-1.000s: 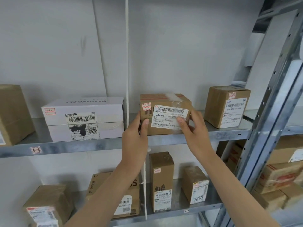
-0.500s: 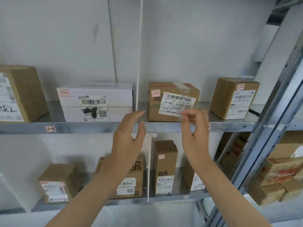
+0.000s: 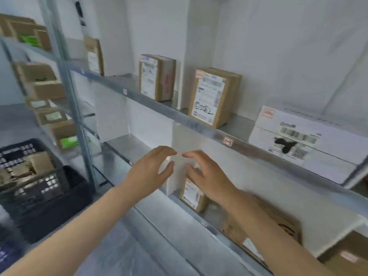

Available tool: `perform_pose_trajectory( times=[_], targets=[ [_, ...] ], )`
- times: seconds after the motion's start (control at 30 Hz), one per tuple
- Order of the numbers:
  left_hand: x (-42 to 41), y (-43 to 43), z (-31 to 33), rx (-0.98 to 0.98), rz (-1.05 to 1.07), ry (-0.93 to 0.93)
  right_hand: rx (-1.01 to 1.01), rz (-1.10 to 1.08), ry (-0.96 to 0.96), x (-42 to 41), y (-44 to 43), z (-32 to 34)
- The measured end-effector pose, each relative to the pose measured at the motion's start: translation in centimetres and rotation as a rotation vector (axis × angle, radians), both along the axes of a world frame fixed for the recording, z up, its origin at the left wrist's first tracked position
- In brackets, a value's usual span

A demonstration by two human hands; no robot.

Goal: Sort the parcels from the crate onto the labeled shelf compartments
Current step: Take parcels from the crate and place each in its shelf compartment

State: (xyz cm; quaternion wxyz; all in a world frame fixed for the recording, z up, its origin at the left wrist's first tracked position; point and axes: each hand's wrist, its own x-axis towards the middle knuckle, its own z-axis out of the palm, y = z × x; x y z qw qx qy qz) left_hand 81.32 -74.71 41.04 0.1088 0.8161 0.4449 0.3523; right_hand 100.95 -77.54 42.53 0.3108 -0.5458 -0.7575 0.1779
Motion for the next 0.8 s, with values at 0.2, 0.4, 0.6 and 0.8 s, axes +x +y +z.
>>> perform_pose_trajectory(
  times=[0.2, 0.4, 0.6, 0.8],
  targets=[
    [-14.7, 1.4, -1.9, -0.088, 0.346, 0.129, -0.07, 0.26, -0.092, -13.4, 7.4, -3.7],
    [-26.9, 2.2, -3.7, -0.063, 0.583, 0.233, 0.021, 0.41, -0.12, -29.3, 12.8, -3.8],
    [-38.5, 5.4, -3.9, -0.08, 0.693, 0.313, 0.043, 0.51, -0.171, -42.3, 17.6, -4.2],
    [-47.1, 8.3, -4.3, -0.111, 0.774, 0.297, -0.042, 0.521, -0.145, -51.7, 21.0, -5.5]
  ],
)
